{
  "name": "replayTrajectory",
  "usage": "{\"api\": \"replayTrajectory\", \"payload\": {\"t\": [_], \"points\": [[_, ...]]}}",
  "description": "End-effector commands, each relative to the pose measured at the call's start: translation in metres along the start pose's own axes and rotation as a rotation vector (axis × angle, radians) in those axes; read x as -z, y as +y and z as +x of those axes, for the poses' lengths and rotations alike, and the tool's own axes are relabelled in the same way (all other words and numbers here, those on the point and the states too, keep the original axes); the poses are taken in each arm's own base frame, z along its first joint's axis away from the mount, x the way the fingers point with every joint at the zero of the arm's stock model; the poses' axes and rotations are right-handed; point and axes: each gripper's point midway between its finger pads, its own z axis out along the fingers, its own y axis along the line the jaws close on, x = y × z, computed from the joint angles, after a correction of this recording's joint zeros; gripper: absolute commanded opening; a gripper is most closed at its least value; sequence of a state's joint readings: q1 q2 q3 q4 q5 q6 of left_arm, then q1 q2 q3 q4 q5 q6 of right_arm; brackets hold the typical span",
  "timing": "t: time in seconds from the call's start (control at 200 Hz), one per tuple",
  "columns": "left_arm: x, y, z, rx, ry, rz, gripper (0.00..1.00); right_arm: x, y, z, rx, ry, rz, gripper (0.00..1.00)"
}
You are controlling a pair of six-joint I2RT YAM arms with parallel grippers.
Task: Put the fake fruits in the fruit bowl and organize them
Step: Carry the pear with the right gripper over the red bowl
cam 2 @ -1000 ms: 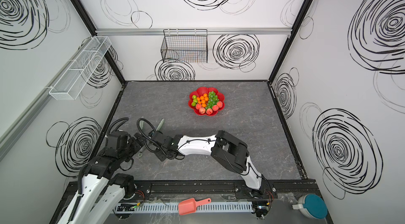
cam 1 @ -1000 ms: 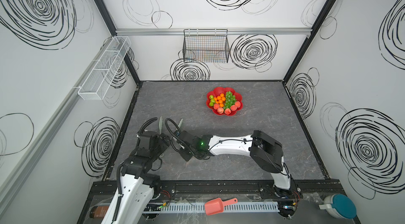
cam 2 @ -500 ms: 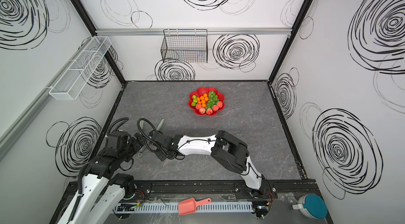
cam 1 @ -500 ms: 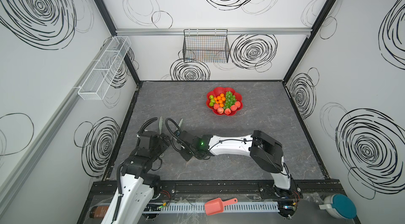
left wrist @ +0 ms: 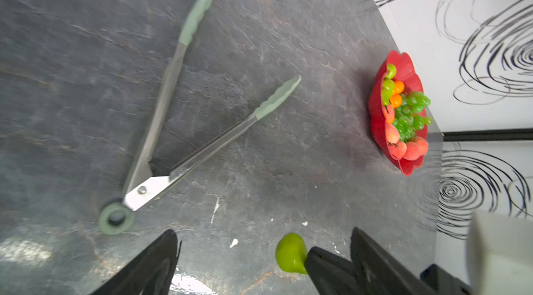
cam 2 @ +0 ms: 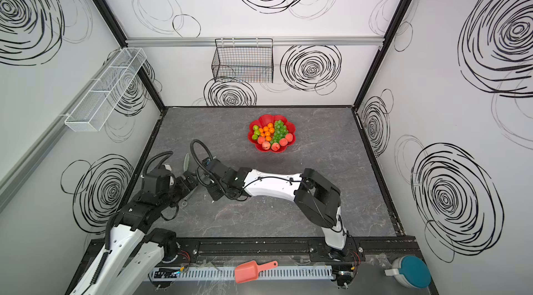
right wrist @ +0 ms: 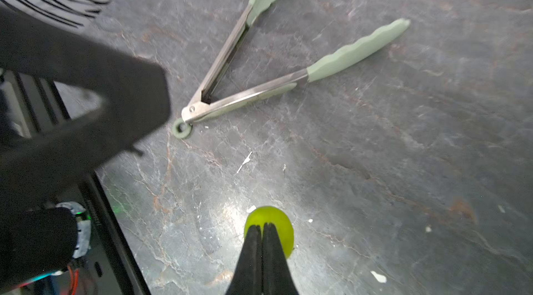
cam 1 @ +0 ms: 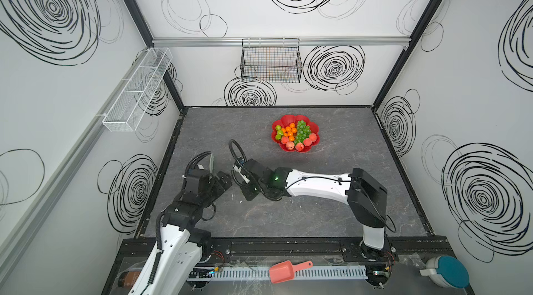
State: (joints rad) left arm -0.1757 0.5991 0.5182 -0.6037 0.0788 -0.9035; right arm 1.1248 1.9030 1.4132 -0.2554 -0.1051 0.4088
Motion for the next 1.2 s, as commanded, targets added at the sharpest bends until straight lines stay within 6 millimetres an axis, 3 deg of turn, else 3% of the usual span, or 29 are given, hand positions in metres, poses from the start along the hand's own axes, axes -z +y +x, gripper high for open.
{"api": "replayTrajectory", "payload": {"t": [0.0, 0.395, 0.62, 0.77, 0.956, 1.196], "points": [[-0.005, -0.031, -0.002, -0.046, 0.000, 0.126, 0.96, 0.021, -0.018, -0.019, -0.061, -0.053, 0.006, 0.04], [-0.023, -0.124, 0.007, -0.213, 0.043, 0.354, 0.96, 0.070, -0.137, -0.059, -0.256, -0.160, 0.107, 0.00], [-0.039, -0.168, 0.007, -0.278, 0.063, 0.433, 0.96, 0.083, -0.203, -0.073, -0.377, -0.202, 0.125, 0.00], [-0.055, -0.185, 0.000, -0.306, 0.055, 0.426, 0.96, 0.081, -0.237, -0.081, -0.447, -0.223, 0.121, 0.00], [-0.072, -0.202, -0.009, -0.321, 0.048, 0.431, 0.96, 0.070, -0.263, -0.097, -0.487, -0.241, 0.089, 0.00], [-0.093, -0.207, -0.023, -0.309, 0.061, 0.431, 0.96, 0.052, -0.295, -0.118, -0.547, -0.262, 0.042, 0.00]]}}
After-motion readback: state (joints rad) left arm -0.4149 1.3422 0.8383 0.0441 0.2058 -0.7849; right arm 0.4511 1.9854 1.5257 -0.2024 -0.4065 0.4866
